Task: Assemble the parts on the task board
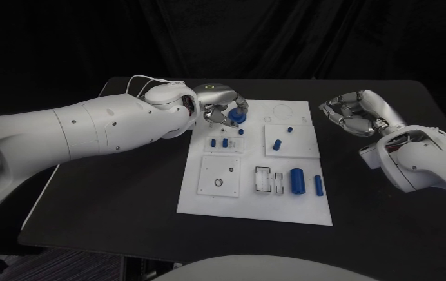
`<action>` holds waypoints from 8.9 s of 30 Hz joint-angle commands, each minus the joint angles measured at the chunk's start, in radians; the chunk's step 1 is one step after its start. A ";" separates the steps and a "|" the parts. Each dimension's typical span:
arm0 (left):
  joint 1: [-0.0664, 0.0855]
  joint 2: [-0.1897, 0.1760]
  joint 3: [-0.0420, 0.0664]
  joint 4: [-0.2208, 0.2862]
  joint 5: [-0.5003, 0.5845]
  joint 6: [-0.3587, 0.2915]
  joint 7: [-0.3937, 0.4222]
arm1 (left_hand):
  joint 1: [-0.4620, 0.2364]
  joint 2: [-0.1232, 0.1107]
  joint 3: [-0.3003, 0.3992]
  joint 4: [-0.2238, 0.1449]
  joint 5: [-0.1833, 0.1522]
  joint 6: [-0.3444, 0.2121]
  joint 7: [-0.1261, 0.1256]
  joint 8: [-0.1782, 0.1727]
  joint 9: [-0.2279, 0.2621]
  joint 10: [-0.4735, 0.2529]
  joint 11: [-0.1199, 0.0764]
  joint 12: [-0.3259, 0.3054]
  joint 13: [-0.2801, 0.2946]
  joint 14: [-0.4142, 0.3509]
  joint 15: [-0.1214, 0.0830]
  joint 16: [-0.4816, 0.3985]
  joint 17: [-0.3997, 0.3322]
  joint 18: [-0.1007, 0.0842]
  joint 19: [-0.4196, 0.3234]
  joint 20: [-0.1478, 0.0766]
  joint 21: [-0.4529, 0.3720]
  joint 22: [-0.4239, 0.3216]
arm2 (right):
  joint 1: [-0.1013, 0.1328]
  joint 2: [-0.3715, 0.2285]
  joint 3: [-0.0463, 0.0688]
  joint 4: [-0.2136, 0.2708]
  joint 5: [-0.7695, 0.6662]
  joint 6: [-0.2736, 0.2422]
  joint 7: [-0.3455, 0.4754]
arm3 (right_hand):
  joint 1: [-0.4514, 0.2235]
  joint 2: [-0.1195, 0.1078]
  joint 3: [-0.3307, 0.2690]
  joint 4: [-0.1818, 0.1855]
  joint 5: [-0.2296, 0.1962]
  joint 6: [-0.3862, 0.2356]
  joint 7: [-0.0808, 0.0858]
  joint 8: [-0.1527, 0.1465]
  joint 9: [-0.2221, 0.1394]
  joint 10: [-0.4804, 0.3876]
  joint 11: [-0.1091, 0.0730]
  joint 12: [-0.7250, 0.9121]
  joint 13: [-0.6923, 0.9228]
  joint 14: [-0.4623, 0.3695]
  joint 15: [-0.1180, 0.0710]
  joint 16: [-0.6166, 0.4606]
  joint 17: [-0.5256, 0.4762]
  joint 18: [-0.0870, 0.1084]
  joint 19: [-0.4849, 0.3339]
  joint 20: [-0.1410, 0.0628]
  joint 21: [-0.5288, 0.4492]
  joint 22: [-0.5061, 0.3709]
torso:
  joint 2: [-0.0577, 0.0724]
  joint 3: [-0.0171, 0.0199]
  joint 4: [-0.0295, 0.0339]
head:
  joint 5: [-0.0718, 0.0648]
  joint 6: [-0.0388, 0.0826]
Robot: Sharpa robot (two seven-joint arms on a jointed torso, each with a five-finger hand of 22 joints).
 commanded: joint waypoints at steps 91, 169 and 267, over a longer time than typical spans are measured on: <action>-0.077 0.107 0.001 -0.136 -0.174 -0.034 0.041 | -0.062 -0.055 0.339 -0.093 0.057 0.346 -0.046 -0.032 -0.206 0.231 -0.052 0.038 -0.287 0.016 -0.045 0.002 0.043 0.031 -0.031 -0.046 -0.165 0.165 | -0.002 -0.001 0.001 0.014 0.003 0.006 -0.007 | 0.002 0.004 0.001 -0.010 0.008 -0.001 -0.002 0.010 0.002 0.009 0.001 0.007 0.073 0.068 -0.007 -0.002 0.121 0.005 0.009 -0.003 0.004 0.161 | -0.001 0.0001 0.0018 | 0.000 -0.045; -0.050 -0.033 0.001 -0.013 -0.174 0.048 -0.057 | -0.101 -0.061 0.353 -0.127 0.007 0.347 -0.034 -0.057 -0.209 0.253 -0.044 0.058 -0.273 -0.002 -0.037 -0.014 -0.006 0.030 -0.032 -0.042 -0.170 0.173 | -0.003 0.006 0.001 0.005 0.010 0.038 -0.020 | -0.002 0.005 0.004 -0.011 0.008 -0.007 -0.001 0.008 0.002 0.007 0.002 0.006 0.070 0.067 -0.007 -0.004 0.118 0.005 0.008 -0.003 0.001 0.161 | -0.002 -0.0002 -0.0001 | -0.007 -0.058; -0.080 -0.387 0.000 0.284 1.472 0.229 0.605 | -0.164 0.150 -0.035 0.030 0.273 -0.176 -0.022 -0.113 -0.528 -0.459 -0.005 -0.110 -0.622 -1.397 0.126 -1.322 -1.277 0.125 -1.371 0.105 -1.413 -0.933 | 0.114 0.135 0.002 0.026 -0.738 0.387 -0.442 | -0.036 -0.116 0.002 -0.095 -0.169 -0.108 0.026 -0.009 -0.012 -0.775 0.095 -0.794 -0.804 -0.070 0.076 -0.136 -0.096 0.055 -0.141 0.075 -0.288 0.106 | 0.033 -0.0565 0.0530 | -0.134 0.028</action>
